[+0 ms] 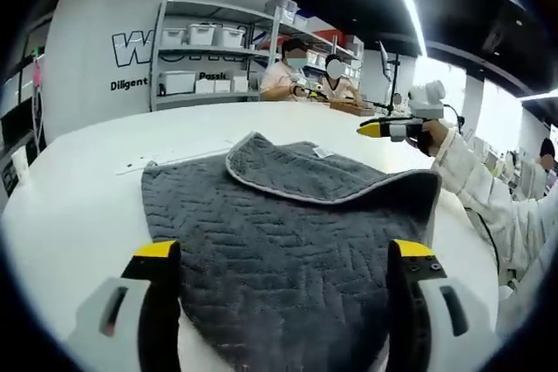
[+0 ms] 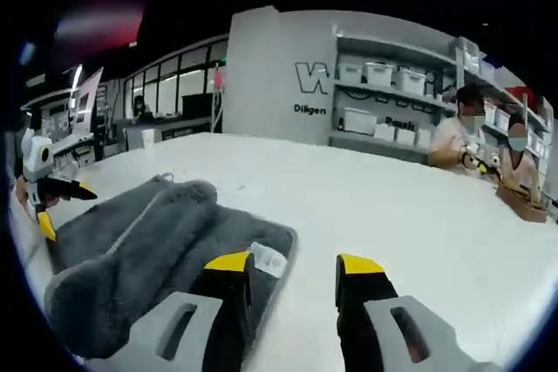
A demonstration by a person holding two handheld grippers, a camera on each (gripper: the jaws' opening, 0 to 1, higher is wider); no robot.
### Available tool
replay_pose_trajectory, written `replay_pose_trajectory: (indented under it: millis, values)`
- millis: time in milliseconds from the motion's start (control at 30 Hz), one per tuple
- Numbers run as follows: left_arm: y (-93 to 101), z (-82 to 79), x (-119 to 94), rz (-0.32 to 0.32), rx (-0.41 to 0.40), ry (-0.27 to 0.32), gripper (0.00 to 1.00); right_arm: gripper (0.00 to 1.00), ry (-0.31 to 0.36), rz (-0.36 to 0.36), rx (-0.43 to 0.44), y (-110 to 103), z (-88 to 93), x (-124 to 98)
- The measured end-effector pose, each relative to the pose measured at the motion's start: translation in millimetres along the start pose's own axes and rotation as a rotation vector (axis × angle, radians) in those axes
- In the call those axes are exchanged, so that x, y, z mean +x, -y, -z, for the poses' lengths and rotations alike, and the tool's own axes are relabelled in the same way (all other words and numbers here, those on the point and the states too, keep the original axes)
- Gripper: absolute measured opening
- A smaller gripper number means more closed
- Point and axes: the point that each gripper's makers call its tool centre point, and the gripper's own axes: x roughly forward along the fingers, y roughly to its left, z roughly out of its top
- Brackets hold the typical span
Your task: Open the folded towel by lifting each exposed corner and separating the folded layers until the towel lies flat within the target outline without major curled edges
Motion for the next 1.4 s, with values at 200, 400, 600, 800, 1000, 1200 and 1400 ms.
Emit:
replay_pose_trajectory:
  millis: [200,400,600,800,1000,1200,1400]
  values:
    - [0.4,2.0,0.7,-0.001,0.004,-0.009,0.98,0.34,-0.020,-0.032,0.014,-0.6,-12.3,22.2]
    - [2.6,0.6,1.1,-0.001,0.014,-0.007,0.98,0.35,-0.055,-0.042,0.039,3.0,-4.5,43.8]
    - [4.9,2.7,1.7,-0.001,0.037,-0.023,0.98,0.25,-0.076,-0.073,0.047,3.4,0.9,60.7]
    - [2.4,2.5,0.9,-0.011,0.038,-0.023,0.98,0.19,-0.092,-0.078,0.044,11.3,2.2,79.5]
    - [2.9,3.1,1.5,-0.015,0.042,-0.027,0.98,0.17,-0.111,-0.067,0.028,13.9,7.9,88.9]
    - [2.5,0.2,-1.3,-0.017,0.053,-0.018,0.97,0.15,-0.176,-0.058,0.001,16.3,30.2,106.6]
    - [2.8,1.0,-1.2,-0.015,0.051,-0.020,0.97,0.09,-0.174,-0.073,0.028,16.4,33.0,108.8]
